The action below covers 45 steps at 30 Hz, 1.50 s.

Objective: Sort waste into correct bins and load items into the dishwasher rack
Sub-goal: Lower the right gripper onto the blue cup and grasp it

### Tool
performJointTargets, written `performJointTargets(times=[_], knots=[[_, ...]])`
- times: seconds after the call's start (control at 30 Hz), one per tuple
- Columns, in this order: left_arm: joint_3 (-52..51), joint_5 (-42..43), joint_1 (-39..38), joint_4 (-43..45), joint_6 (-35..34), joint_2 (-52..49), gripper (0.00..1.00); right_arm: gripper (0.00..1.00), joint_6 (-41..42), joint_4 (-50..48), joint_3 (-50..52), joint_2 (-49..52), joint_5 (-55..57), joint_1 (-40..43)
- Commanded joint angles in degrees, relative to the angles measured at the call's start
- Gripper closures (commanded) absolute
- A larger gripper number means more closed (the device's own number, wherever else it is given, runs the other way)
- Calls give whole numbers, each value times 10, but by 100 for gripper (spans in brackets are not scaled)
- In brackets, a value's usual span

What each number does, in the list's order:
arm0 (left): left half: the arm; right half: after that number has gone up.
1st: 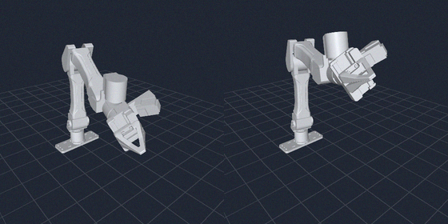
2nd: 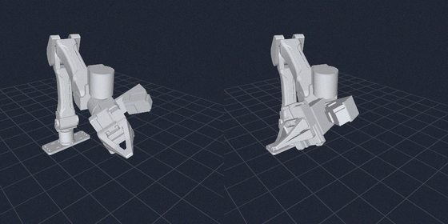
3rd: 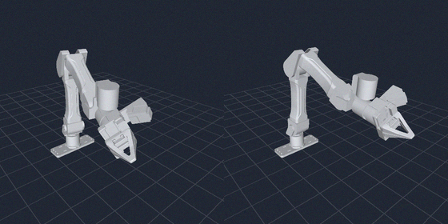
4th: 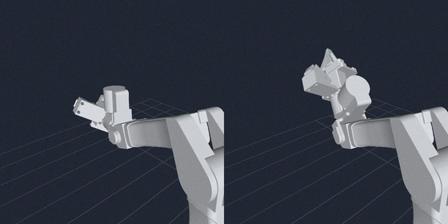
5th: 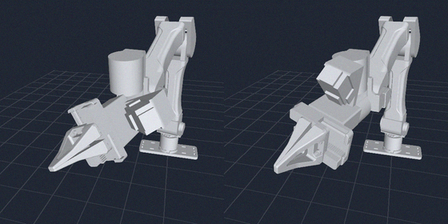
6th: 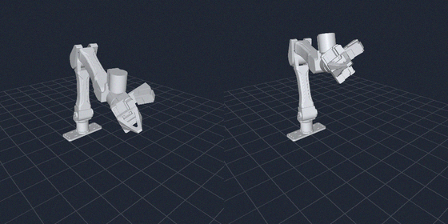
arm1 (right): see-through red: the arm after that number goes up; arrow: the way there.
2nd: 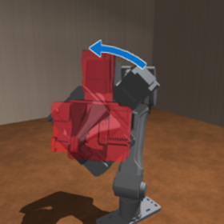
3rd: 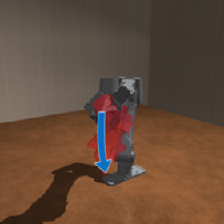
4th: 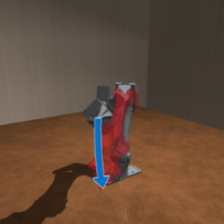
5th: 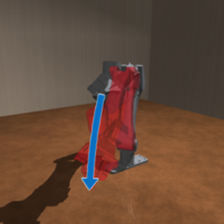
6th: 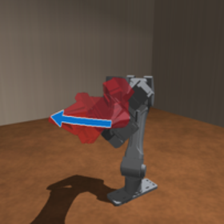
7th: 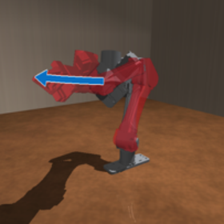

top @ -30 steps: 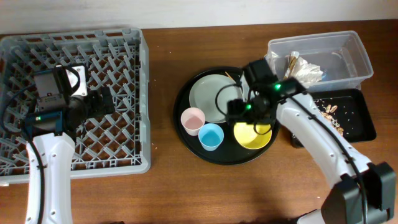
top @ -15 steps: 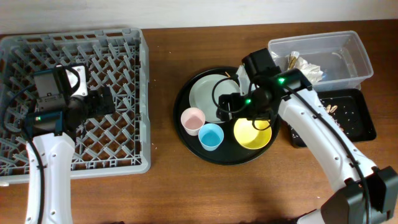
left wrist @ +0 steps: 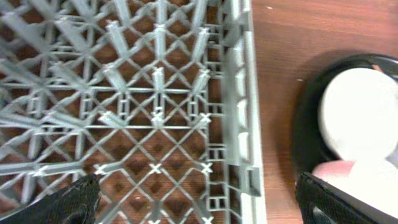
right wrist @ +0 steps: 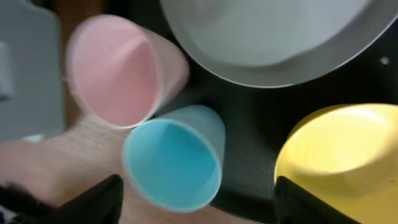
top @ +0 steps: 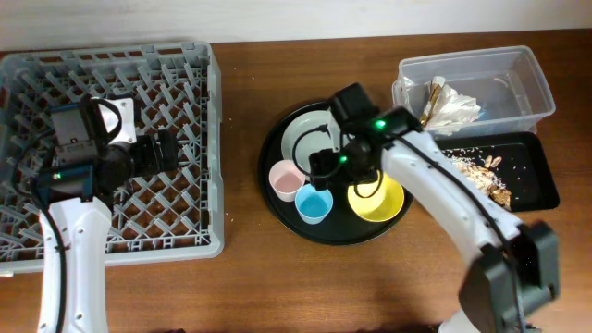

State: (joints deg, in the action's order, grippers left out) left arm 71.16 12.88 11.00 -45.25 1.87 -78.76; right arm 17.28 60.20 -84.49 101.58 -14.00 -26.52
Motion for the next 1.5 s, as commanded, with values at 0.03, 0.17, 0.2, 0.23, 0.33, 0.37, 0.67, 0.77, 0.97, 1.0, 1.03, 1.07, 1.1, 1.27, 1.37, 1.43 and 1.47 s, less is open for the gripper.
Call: performJointTargets(times=[0.03, 0.17, 0.2, 0.23, 0.33, 0.37, 0.67, 0.77, 0.97, 1.0, 1.03, 1.07, 1.1, 1.27, 1.37, 1.43, 1.47], knots=[[9, 41, 1, -4, -13, 0, 0, 32, -3, 2, -2, 51, 11, -7], [9, 41, 1, -5, -21, 0, 0, 48, -3, 2, -2, 65, 12, -7], [9, 41, 1, -5, -28, 0, 0, 53, -3, 0, -2, 66, 12, -8], [9, 43, 0, -5, -30, 0, 0, 58, -3, -2, -2, 66, 12, -9], [9, 43, -3, -5, -30, 0, 0, 64, -3, -7, -2, 66, 27, -9], [9, 43, -3, -5, -30, 0, 0, 64, -3, -7, -2, 66, 37, -9], [9, 43, -5, -12, -30, 0, 0, 67, -3, -6, 1, 79, 41, -10], [9, 43, -5, -12, -30, 0, 0, 70, -3, -6, 1, 79, 39, -13], [9, 43, -5, -18, -30, 0, 0, 72, -5, 7, 3, 79, 38, -33], [9, 43, -5, -20, -30, 0, 0, 72, -5, 7, 4, 79, 38, -35], [9, 43, -5, -22, -30, 0, 0, 73, -5, 7, 5, 79, 37, -36], [9, 43, -5, -24, -30, 0, 0, 75, -5, 9, 7, 79, 37, -37], [9, 43, -5, -24, -30, 0, 0, 79, -5, 12, 8, 79, 37, -37], [9, 43, -5, -26, -30, 0, 0, 91, -3, 11, 33, 79, 37, -38], [9, 43, -5, -29, -30, 0, 1, 96, -3, 13, 41, 79, 37, -38], [9, 43, -5, -29, -30, 0, 0, 96, -3, 16, 39, 74, 30, -38], [9, 44, -5, -29, -30, 0, 0, 96, -3, 20, 37, 69, 24, -37]])
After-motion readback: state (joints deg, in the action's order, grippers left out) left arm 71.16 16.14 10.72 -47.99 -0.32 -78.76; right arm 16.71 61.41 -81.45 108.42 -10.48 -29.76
